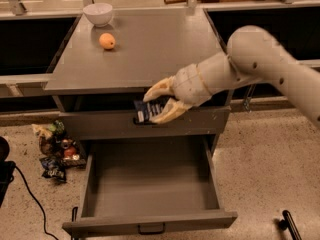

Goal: Pick rxbar blueberry from middle drawer and place on counter

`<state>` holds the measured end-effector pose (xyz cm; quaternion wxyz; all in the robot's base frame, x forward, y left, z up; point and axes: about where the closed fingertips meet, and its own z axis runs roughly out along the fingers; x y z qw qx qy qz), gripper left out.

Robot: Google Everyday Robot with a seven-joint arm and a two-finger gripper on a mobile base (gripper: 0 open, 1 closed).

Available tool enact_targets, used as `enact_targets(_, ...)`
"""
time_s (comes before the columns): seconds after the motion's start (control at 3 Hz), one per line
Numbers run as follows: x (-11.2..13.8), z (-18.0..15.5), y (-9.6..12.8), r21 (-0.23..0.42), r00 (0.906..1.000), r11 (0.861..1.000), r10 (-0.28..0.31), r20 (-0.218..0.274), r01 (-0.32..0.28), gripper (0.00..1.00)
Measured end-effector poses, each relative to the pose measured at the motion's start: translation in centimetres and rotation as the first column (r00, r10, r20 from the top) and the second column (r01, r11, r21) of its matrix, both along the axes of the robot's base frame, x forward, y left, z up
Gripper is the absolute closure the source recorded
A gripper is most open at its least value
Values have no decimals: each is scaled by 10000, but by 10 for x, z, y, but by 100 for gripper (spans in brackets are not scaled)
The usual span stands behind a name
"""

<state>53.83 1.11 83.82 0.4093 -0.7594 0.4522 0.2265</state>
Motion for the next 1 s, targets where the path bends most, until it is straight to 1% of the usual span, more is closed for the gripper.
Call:
enact_targets(0.33,37,41,-32,128,9936,9941,-1079,322,1075,100)
enact_targets(0.67,38,41,-32,129,9936,9941,-1080,322,1076,100)
enact_targets(1.0,65,57,-45,609,9899,9892,-1357,416,1331,100)
